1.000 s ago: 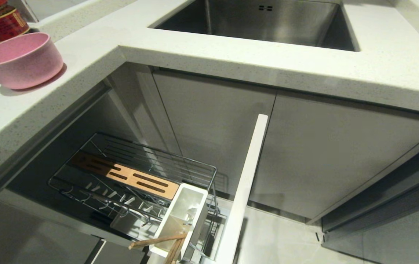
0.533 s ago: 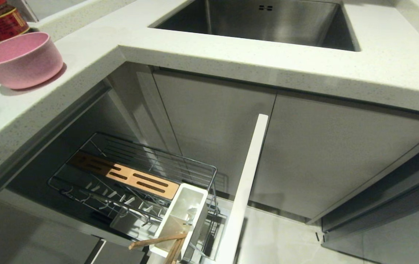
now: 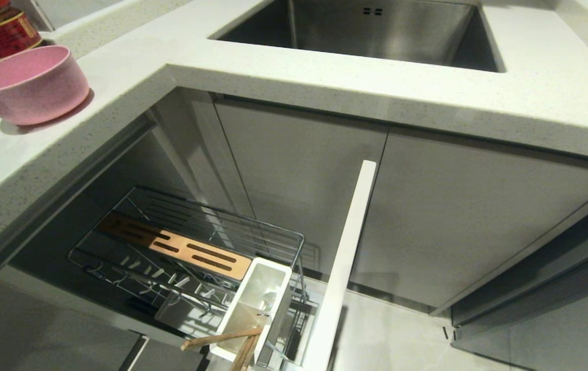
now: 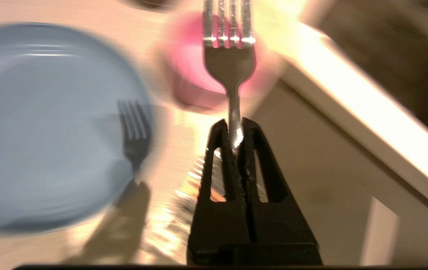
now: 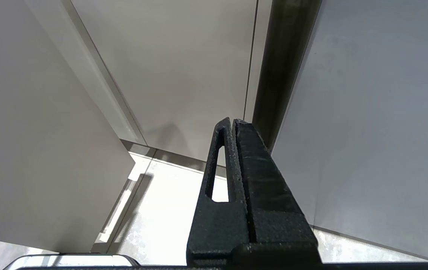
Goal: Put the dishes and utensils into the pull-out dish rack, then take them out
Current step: Pick up the fork and place it in the cupboard
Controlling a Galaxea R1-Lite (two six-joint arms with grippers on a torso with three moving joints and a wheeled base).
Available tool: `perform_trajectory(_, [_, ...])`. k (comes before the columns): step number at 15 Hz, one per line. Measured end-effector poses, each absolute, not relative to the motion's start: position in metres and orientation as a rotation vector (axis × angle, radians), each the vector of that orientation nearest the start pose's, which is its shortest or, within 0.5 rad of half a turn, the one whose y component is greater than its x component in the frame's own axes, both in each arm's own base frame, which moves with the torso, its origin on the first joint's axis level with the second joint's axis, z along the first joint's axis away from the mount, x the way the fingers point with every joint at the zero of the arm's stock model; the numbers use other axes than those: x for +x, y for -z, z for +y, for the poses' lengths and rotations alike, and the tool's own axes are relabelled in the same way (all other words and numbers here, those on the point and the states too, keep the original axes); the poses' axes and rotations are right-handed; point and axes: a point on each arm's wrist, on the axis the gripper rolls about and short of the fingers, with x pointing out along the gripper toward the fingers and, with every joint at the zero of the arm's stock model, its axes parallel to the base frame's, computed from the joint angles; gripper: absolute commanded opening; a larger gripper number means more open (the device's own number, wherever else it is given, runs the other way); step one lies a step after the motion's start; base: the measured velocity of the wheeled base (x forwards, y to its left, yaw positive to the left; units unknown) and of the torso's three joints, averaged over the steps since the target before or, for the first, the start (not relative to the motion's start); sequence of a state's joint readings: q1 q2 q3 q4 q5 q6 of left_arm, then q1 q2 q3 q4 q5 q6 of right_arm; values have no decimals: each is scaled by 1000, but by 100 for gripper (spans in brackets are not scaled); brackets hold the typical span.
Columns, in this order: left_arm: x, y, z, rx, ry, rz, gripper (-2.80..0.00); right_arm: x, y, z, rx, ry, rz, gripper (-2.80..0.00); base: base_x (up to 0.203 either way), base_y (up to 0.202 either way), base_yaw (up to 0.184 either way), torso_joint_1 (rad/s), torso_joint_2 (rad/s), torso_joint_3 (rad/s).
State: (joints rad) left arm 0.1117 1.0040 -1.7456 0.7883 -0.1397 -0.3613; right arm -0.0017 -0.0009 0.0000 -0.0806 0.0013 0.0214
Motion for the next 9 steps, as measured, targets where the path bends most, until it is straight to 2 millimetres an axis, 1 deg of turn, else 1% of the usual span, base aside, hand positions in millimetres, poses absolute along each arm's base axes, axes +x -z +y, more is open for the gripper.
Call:
perform_trajectory(1, [17,-424,-4,-365,158,69,-280,-23,-84,0,21,0,-81,-280,0,0,0,0,0,0])
perform_trajectory(3, [20,-423,-9,-367,402,134,-280,-23,-84,0,21,0,-81,-280,0,0,0,0,0,0])
perform_trajectory(4, [24,-421,-12,-375,514,190,-280,-23,-84,0,21,0,-81,-280,0,0,0,0,0,0])
perform_trajectory(5, [32,-414,-14,-394,607,274,-280,-23,-84,0,21,0,-81,-280,0,0,0,0,0,0])
perform_trajectory(7, [54,-401,-18,-422,708,416,-280,-23,-84,0,21,0,-81,-280,0,0,0,0,0,0])
perform_trajectory(9, [81,-389,-24,-413,725,532,-280,-23,-84,0,21,0,-81,-280,0,0,0,0,0,0])
